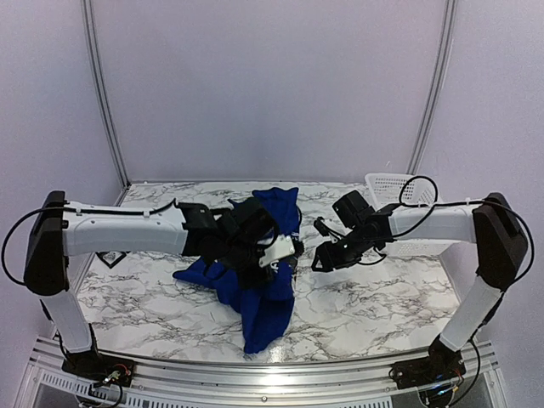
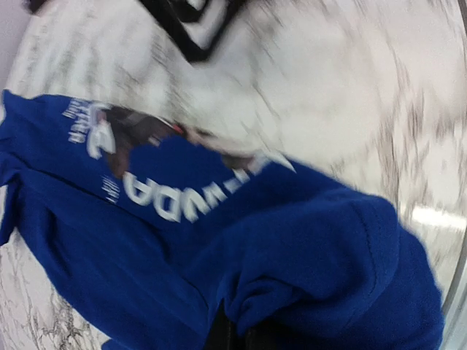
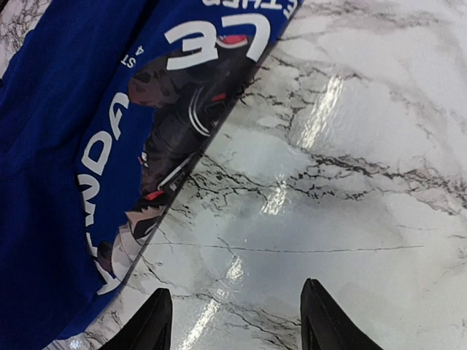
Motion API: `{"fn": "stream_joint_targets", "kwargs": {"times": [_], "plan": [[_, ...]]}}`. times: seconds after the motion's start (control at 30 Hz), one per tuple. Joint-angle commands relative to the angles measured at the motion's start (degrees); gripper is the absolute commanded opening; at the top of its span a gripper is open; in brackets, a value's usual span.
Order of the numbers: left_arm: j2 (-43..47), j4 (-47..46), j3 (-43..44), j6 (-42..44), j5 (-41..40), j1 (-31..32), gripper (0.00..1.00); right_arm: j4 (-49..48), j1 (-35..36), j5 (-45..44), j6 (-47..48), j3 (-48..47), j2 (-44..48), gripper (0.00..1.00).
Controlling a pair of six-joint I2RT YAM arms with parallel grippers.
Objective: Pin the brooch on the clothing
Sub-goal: Pick up the crumped clothing from the center of the board.
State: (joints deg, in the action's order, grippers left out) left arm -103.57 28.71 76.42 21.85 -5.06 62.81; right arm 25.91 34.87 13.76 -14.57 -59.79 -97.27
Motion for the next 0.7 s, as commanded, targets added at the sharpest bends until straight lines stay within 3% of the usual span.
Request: {"fn": "stream_joint_targets", "kwargs": {"times": [0.0,0.1,0.23,0.37,0.47,0.57,0.67], "plan": [[1.11,-3.56,15.9,-14.85,0.24,-4.33,0.0,0.45,-0.37,-4.02,4.16,-3.74,5.44,0.54],[2.59,-5.54,24.49,-24.09,-0.06,-7.32,0.0,-0.15,-0.78,-7.05,6.16,-3.87,9.57,0.55],[5.28,-10.26,29.9,-31.05,-6.57,-9.16,0.0,-5.79,0.6,-8.92,7.89,-0.37,15.52,0.55],[6.78,-17.61,31.11,-34.41,-10.81,-9.22,0.0,-18.58,5.41,-7.94,7.1,6.97,21.69,0.57],[6.22,-22.25,32.3,-34.72,-13.71,-9.24,0.0,-31.36,13.58,-11.32,5.9,12.02,24.57,0.6],[4.73,-24.48,34.33,-33.32,-16.48,-9.27,0.0,-46.02,20.73,-13.46,7.23,17.12,23.14,0.64],[3.82,-25.65,35.1,-32.33,-17.46,-9.28,0.0,-52.85,23.06,-11.34,8.08,16.93,17.2,0.67]]}}
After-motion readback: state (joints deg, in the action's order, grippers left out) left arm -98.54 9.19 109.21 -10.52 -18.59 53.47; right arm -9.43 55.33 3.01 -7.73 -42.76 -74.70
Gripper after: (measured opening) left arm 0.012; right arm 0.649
